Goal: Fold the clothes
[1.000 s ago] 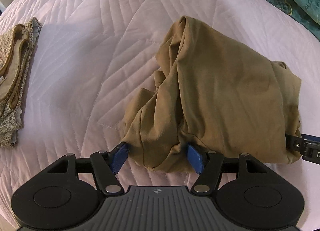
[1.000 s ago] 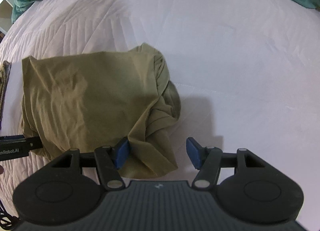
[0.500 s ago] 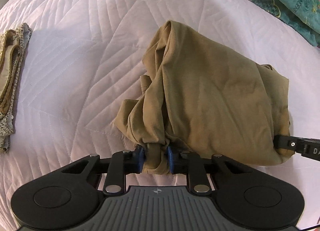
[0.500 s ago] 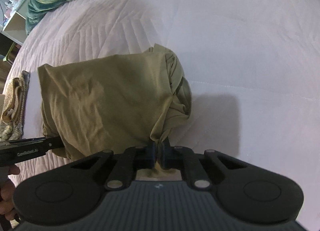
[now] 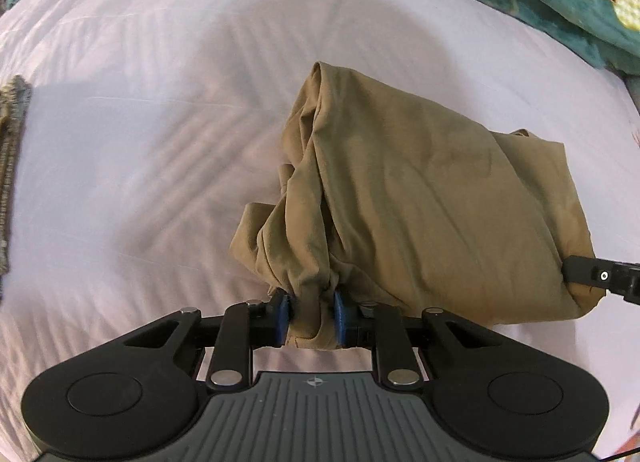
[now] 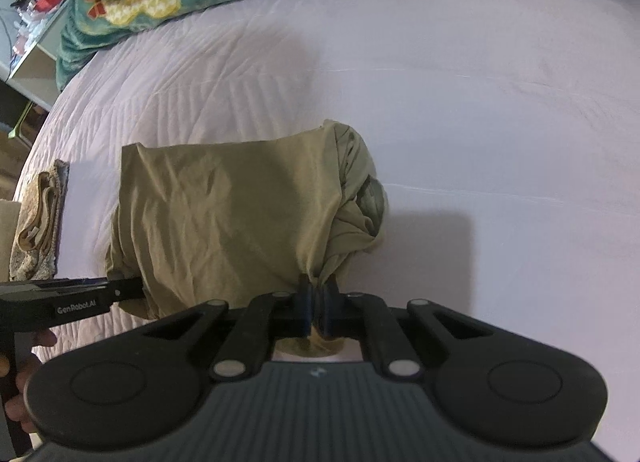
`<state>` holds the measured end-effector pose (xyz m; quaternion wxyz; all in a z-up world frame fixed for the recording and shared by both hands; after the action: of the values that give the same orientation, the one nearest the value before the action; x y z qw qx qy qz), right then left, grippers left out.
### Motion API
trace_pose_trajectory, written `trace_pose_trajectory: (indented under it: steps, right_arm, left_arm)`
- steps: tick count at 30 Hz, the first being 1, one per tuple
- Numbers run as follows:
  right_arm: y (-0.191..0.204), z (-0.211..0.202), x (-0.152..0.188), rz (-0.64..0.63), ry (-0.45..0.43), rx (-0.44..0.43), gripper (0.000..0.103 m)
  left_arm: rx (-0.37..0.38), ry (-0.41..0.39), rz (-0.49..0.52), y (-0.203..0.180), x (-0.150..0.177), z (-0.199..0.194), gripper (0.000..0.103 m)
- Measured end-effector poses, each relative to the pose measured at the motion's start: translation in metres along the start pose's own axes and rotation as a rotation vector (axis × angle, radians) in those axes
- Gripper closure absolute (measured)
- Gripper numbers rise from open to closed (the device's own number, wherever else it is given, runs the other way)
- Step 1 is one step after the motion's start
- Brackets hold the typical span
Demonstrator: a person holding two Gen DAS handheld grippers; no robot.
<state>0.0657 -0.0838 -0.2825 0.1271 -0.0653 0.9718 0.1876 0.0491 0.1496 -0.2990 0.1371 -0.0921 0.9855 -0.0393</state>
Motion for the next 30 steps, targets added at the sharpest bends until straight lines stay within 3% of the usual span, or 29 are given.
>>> trace_pose_trajectory:
  steps: [12, 17, 20, 24, 30]
  right_arm:
    - [-0.070, -0.037, 0.039, 0.090, -0.032, 0.065, 0.097]
    - [-0.084, -0.039, 0.043, 0.116, -0.040, 0.071, 0.096]
    - [-0.081, -0.037, 0.042, 0.108, -0.048, 0.114, 0.090]
    - [-0.082, -0.046, 0.040, 0.135, -0.082, 0.139, 0.068]
    - [-0.074, -0.073, 0.042, 0.156, -0.124, 0.137, 0.064]
  left_arm:
    - [0.047, 0.033, 0.120, -0.087, 0.024, 0.002, 0.081]
    - [0.023, 0.041, 0.152, -0.104, 0.029, 0.004, 0.076]
    - [-0.014, 0.048, 0.157, -0.103, 0.031, -0.001, 0.066]
    - [-0.056, 0.042, 0.171, -0.098, 0.028, -0.016, 0.057]
    - [-0.074, 0.022, 0.174, -0.084, 0.025, -0.056, 0.051]
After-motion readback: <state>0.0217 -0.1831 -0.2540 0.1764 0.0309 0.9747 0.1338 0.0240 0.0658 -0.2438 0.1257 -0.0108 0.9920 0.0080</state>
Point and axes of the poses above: each gripper's, at about its wrist camera, not at the fingertips, and z roughly the way its jaws point, y to its left, x to its underside, the point moved 5 cm from there along z, roughly the way its jaws point, and after that the axes turned 3 degrees about -x, right-handed, at the moved point
